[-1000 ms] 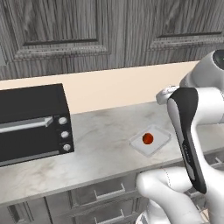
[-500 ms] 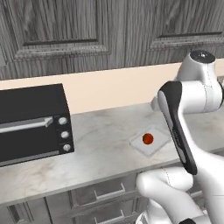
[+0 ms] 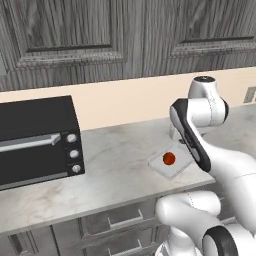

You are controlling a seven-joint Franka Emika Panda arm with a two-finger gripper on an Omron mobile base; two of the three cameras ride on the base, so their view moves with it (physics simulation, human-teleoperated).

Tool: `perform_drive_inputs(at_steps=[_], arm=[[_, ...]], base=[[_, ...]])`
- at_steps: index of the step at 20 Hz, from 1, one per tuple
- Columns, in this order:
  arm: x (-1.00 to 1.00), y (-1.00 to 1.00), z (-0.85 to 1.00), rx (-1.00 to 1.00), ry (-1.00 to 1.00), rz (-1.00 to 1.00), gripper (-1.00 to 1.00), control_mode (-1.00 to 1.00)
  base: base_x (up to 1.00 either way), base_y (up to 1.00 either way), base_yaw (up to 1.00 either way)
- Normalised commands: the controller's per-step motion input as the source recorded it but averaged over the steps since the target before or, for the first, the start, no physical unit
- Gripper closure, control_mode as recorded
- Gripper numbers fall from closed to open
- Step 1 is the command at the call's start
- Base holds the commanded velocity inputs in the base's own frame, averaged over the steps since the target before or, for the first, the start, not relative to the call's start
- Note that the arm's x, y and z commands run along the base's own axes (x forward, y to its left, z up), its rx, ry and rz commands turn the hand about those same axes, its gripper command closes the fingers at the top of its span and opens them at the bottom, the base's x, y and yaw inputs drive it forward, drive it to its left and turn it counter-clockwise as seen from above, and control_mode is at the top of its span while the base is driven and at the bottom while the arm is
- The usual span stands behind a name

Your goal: Take the tomato and potato out of the freezer and place them in the tupperware container on the counter. Then put the tupperware containing the vegetables back in the freezer.

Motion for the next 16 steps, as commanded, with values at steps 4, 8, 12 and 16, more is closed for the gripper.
perform_drive_inputs(at_steps=[4,8,12,16], arm=[[0.76,-0.33,-0.75,0.00,0.17,0.08,1.00,-1.00],[0.66,-0.26,-0.69,0.00,0.05,0.10,1.00,-1.00],[0.48,-0.21,-0.68,0.00,0.05,0.09,1.00,-1.00],[0.33,-0.08,-0.70,0.00,0.06,0.08,1.00,-1.00]], base=[[0.00,0.00,0.00],[0.00,0.00,0.00],[0.00,0.00,0.00],[0.00,0.00,0.00]])
